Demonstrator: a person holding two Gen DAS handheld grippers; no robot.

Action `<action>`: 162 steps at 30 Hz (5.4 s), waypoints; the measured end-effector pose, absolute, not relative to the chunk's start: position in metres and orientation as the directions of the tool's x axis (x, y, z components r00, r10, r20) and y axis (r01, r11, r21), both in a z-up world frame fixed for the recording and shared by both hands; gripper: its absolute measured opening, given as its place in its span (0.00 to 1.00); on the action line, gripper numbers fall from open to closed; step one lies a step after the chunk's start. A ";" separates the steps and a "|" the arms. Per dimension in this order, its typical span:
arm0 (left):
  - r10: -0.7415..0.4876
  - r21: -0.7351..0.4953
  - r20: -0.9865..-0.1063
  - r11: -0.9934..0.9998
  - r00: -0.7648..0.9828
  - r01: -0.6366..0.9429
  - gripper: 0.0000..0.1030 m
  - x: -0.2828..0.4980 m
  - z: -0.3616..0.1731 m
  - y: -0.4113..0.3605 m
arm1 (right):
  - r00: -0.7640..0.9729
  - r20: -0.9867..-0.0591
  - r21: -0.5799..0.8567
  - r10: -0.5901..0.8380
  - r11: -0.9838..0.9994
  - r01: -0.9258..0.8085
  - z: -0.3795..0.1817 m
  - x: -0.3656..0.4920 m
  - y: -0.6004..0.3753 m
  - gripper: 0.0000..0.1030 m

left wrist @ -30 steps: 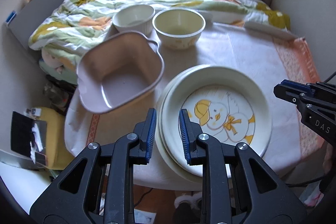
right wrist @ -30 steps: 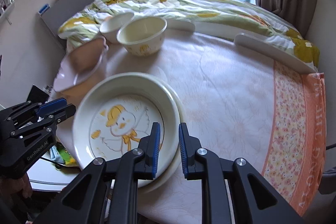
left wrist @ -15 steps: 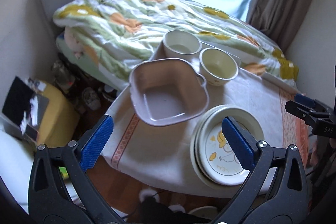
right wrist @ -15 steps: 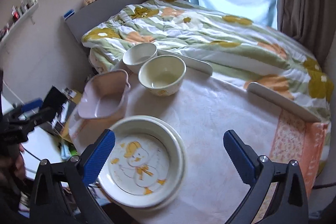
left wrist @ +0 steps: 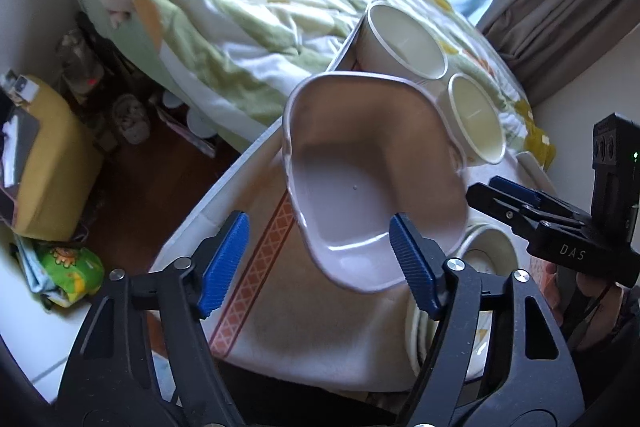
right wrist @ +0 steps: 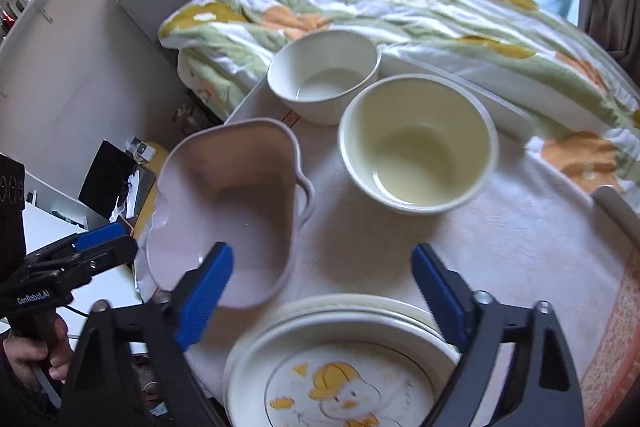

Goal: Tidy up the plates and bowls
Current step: 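Close the right gripper on the pink-beige square dish rim while the left gripper grips it too, then lift the pink-beige dish with both grippers and lower it onto the floral runner, then open both grippers and release the pink-beige dish, then close both grippers on the rim of the cream duck-print bowl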

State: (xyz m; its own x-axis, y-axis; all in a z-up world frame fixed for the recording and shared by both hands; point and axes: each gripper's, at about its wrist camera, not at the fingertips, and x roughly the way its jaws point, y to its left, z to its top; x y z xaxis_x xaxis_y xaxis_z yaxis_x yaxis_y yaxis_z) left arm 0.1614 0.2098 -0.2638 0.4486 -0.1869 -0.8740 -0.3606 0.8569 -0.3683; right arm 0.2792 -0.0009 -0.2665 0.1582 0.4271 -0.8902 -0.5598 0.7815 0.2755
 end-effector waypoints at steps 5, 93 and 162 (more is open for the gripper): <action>-0.232 -0.370 -0.889 0.872 0.396 -0.321 0.48 0.184 -0.289 0.212 | 0.110 -0.898 0.310 0.426 0.790 -0.529 -0.293 0.285 0.015 0.51; -0.256 -0.182 -0.914 0.952 0.315 0.246 0.86 0.202 -0.274 -0.244 | 0.411 -0.879 0.227 0.241 0.970 -0.084 -0.286 0.156 -0.398 0.82; -0.312 -0.300 -0.899 0.950 0.306 0.087 0.15 0.377 -0.296 0.093 | 0.235 -0.903 0.367 0.361 0.930 -0.019 -0.300 0.372 -0.077 0.12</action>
